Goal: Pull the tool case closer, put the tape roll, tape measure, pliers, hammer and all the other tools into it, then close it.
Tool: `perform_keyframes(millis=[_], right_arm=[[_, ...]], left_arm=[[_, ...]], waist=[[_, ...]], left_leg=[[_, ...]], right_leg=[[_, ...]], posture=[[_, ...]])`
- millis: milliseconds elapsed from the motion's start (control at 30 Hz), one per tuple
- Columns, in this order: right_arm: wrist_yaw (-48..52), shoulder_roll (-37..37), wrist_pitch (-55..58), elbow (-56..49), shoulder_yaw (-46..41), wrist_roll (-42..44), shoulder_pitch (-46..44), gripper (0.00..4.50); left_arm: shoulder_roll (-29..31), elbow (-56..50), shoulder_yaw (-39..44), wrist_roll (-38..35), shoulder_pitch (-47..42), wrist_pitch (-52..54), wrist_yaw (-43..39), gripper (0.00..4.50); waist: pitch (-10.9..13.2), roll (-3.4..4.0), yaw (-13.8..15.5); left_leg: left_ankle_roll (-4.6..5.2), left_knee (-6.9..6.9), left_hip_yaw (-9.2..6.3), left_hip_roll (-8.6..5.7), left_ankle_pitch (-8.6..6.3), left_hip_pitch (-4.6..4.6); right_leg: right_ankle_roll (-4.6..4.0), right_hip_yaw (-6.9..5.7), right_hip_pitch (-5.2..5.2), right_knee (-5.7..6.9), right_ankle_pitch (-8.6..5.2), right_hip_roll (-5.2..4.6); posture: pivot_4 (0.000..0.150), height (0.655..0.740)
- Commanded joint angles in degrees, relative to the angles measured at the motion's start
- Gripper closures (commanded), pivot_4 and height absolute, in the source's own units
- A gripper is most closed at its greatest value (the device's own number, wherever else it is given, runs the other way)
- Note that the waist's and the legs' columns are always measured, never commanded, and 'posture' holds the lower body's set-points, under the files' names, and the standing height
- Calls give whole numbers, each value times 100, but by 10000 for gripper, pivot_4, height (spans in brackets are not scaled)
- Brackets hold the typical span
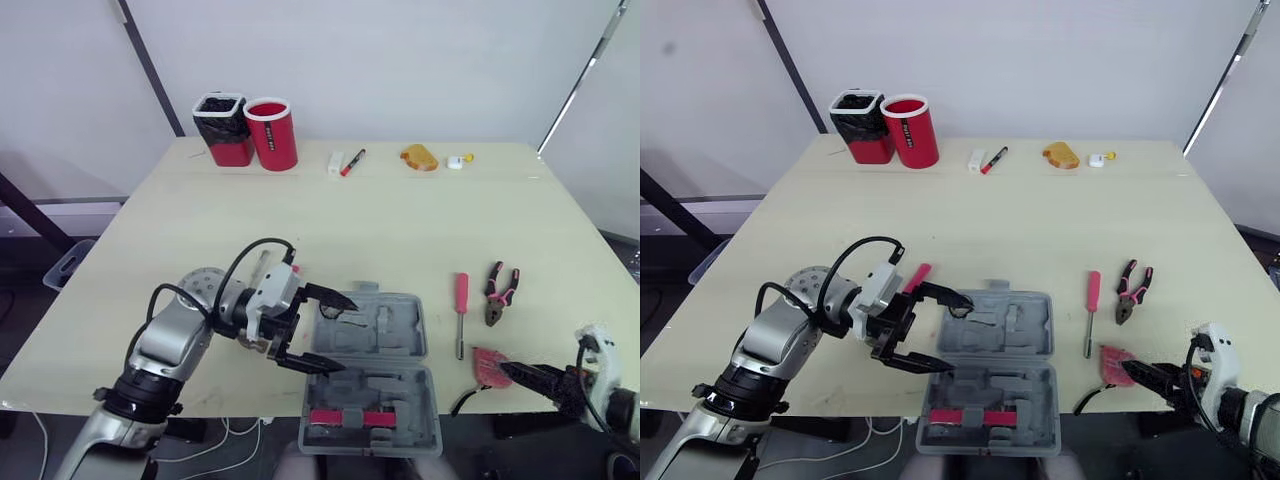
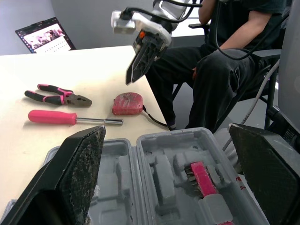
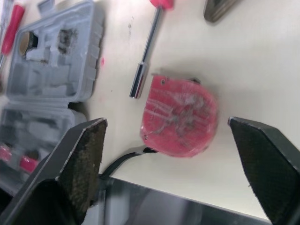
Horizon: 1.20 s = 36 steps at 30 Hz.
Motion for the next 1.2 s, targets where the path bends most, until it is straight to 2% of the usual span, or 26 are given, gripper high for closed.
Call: perform_keyframes(millis=[33, 333, 500, 600, 800, 1200], right_arm=[[1021, -153, -1480, -228, 43, -1143, 116, 972], [2822, -388, -4431, 916, 1097, -3396, -208, 972], [3427, -325, -5929, 2050, 1558, -4135, -639, 972], [3656, -230, -6604, 2697, 1683, -4279, -969, 972], [3900, -112, -7176, 3597, 1852, -4399, -1500, 972], [4285, -32, -7572, 4757, 2177, -4654, -2334, 972]], left_arm=[[59, -214, 149, -129, -18, 11, -21, 0], [90, -244, 130, -144, -122, 13, -55, 0], [128, -426, 136, -184, -50, 71, -7, 0], [194, -604, 171, -261, 40, 183, 3, 0], [272, -735, 261, -268, 141, 233, 122, 0], [396, -1014, 365, -322, 331, 327, 337, 0]], waist=[[0, 0, -4], [0, 1, 4], [2, 2, 8], [3, 5, -4], [5, 13, -7], [10, 28, -1]], left_leg=[[0, 0, 0, 0, 0, 0], [0, 5, -1, 0, 0, 1], [0, 12, -2, 0, 0, 3], [0, 21, -1, 0, 0, 4], [-1, 24, -1, 1, 0, 6], [-1, 42, 0, 1, 0, 8]], right_leg=[[0, 0, 0, 0, 0, 0], [-1, 0, 1, 1, 0, 3], [-1, -1, 6, 1, 0, 3], [-2, -1, 8, 4, 1, 3], [-2, 0, 9, 10, 1, 3], [-3, 3, 10, 25, 1, 3]], posture=[[1500, 7400], [1500, 7400], [1500, 7400], [1500, 7400], [1500, 7400], [1500, 7400]])
